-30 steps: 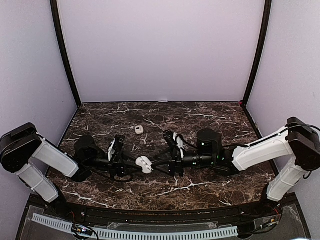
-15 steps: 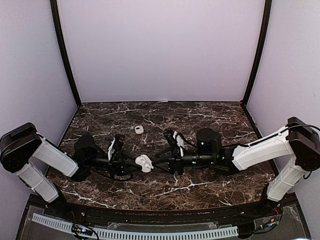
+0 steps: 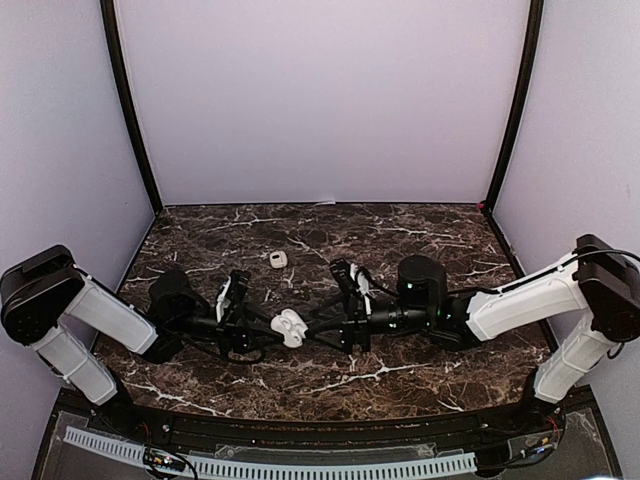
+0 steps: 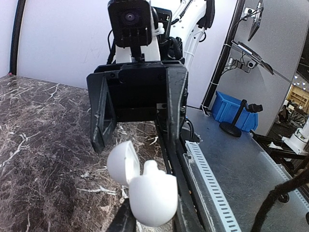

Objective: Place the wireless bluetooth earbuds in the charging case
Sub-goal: Open the charging case with the earbuds, then adjust the right earbud in the right side groove of the charging case.

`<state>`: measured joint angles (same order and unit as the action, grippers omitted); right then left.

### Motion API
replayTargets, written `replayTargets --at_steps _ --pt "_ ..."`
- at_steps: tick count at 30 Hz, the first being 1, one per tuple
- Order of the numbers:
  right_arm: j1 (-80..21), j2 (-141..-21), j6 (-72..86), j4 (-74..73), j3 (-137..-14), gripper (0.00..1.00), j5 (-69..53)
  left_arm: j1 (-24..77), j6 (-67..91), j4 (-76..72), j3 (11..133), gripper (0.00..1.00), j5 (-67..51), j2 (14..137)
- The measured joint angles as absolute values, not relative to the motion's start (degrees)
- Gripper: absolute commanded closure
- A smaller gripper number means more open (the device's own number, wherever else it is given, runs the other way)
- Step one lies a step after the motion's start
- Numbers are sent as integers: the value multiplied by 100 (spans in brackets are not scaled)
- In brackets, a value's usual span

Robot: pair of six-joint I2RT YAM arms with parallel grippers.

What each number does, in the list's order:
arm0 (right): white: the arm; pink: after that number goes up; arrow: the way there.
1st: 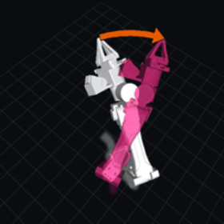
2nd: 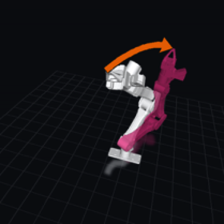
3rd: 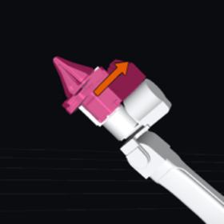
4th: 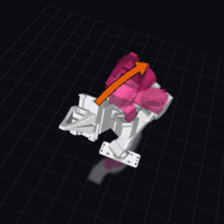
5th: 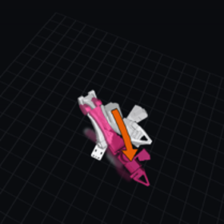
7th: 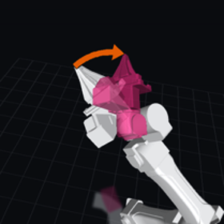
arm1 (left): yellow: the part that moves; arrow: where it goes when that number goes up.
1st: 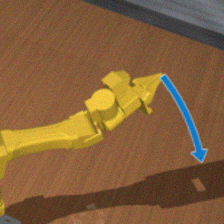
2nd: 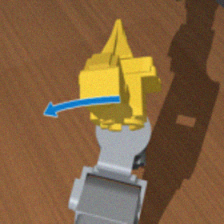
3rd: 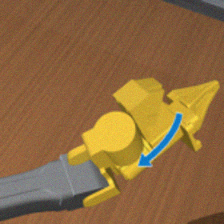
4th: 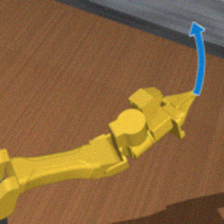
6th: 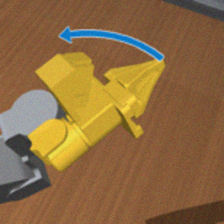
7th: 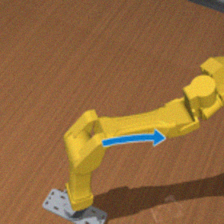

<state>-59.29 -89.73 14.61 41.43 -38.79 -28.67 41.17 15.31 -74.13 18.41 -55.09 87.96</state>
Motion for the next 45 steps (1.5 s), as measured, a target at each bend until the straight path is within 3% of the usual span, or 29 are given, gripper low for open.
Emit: replayTargets --at_steps 7,18,33,35,39,45 --pt "-6038 -9209 1350 4123 -4073 41 -3074 4117 1546 -7413 1861 88 -5540 8807" --pt "-6040 -9325 1267 3924 -4178 59 -3024 4117 1573 -7413 1861 88 -5614 8807" --pt "-6055 -9450 1275 3896 -4296 70 -3131 4115 1697 -7520 1861 88 -5712 8860" --pt "-6062 -9452 1275 3896 -4296 69 -3142 4115 1717 -7542 1861 88 -5728 8875" --pt "-6071 -9454 1262 3894 -4298 56 -3155 4115 1741 -7629 1861 88 -5793 8925" --pt "-6071 -9461 1326 3955 -4283 50 -3286 4130 1754 -7679 1861 88 -5839 8936"
